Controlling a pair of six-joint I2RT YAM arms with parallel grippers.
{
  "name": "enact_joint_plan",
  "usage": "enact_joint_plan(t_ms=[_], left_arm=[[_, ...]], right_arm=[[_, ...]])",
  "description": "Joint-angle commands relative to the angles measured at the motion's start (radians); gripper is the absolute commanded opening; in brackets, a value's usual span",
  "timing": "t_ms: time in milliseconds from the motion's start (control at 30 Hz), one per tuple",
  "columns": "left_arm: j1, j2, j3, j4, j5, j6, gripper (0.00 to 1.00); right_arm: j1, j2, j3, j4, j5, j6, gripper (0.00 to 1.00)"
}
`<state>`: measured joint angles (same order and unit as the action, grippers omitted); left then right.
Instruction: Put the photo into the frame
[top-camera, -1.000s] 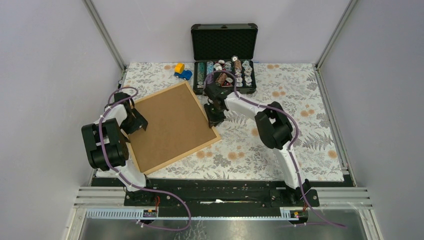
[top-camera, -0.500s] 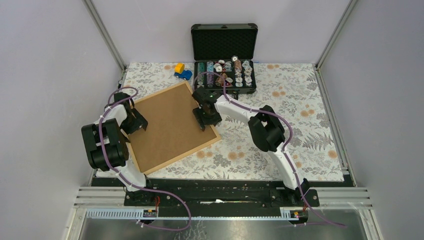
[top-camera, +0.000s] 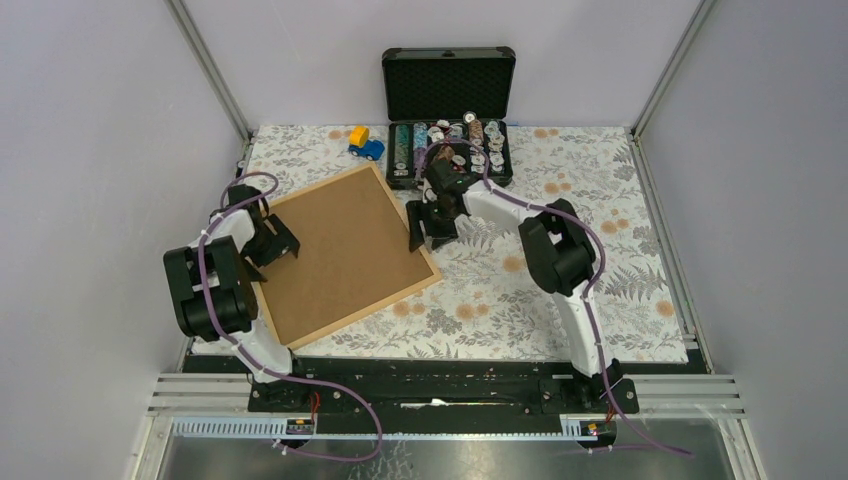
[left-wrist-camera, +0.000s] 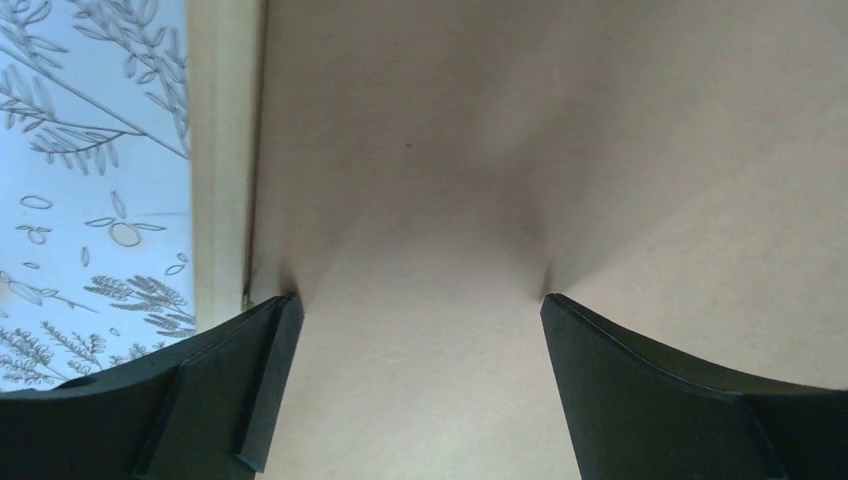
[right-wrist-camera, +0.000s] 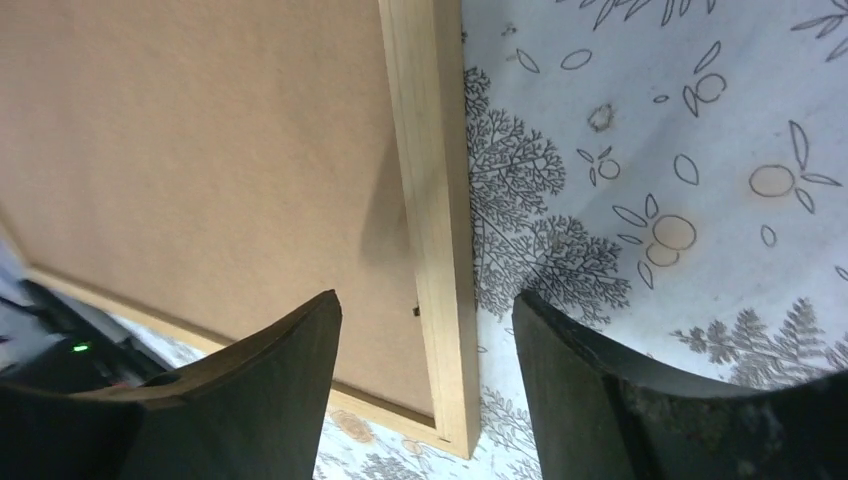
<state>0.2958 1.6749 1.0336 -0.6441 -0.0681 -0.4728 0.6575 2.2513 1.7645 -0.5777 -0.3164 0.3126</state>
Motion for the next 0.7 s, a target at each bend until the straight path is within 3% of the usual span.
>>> enact_joint_plan(t_ms=[0,133,300,467,533,667], left_arm=[[-0.003,0.023,-0.015,0.114,0.186,0.031,0.99],[-0.002,0.025,0.013,0.117,0.209,0.064,0.99],[0.002,0.042,0.03,0.12,0.202,0.077,0.98],[0.005,0.04,0.018,0.127,0.211,0.081,0.99],[0.006,0.027,0.016,0.127,0.211,0.085,0.99],[0.006,-0.053,0.033,0.104,0.175,0.08,0.99]], right_arm=[[0.0,-0.011,-0.084,0.167,-0.25,0.084,0.7],[0.055,-0.087,-0.255,0.391,-0.382,0.278,0.57],[0.108,-0.207,-0.398,0.5,-0.306,0.373,0.55],[0.068,-0.186,-0.303,0.221,-0.096,0.186,0.56],[0.054,-0.176,-0.272,0.125,-0.069,0.132,0.51],[0.053,-0.185,-0.283,0.086,-0.115,0.092,0.46]])
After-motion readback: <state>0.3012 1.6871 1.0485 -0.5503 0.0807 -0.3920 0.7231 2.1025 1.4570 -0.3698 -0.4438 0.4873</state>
